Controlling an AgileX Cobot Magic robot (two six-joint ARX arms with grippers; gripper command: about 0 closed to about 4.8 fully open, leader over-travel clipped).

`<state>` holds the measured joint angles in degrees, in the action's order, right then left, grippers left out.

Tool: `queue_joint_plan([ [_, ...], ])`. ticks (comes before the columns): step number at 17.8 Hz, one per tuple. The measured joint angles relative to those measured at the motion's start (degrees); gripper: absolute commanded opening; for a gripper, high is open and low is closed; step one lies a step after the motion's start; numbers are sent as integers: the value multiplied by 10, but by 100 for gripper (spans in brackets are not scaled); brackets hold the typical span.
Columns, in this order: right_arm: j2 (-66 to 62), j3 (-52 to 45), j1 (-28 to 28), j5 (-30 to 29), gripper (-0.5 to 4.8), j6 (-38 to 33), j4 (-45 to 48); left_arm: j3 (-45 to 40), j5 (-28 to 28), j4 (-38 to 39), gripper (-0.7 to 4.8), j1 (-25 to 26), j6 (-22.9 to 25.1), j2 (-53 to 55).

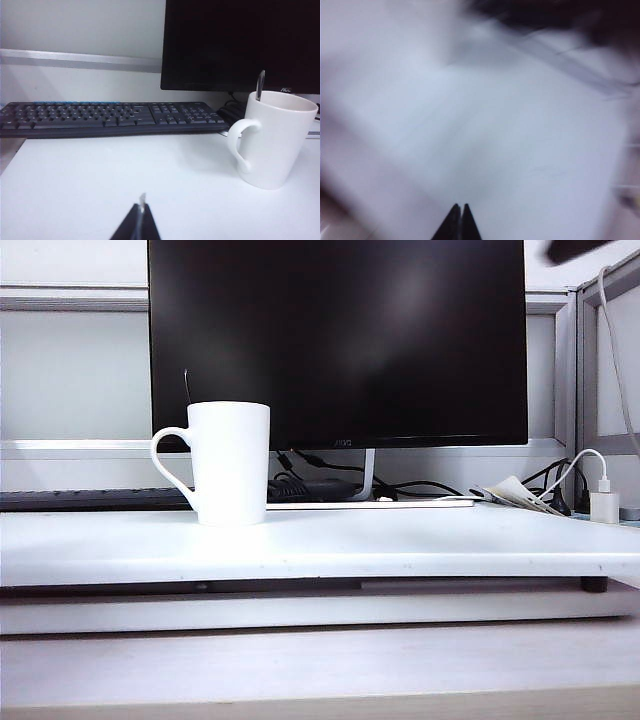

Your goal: Pick up a spoon and stir the liquid in the cup.

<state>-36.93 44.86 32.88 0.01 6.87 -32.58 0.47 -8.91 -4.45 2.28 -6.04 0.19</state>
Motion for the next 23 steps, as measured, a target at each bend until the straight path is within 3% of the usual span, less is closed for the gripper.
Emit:
queue_joint_plan([
  [3, 86, -78, -92, -31, 0, -7, 106, 0, 0, 1, -4, 0, 0, 0],
  [7, 255, -203, -250, -88, 0, -82, 252, 0, 0, 2, -4, 0, 0, 0],
  [11, 366, -274, -387, -90, 0, -90, 277, 0, 0, 3, -4, 0, 0, 0],
  [14, 365, -311, -435, -89, 0, -90, 275, 0, 0, 6, -4, 0, 0, 0],
  [19, 367, -419, -432, -91, 0, -101, 287, 0, 0, 7, -4, 0, 0, 0],
  [23, 368, -442, -430, -91, 0, -134, 290, 0, 0, 7, -4, 0, 0, 0],
])
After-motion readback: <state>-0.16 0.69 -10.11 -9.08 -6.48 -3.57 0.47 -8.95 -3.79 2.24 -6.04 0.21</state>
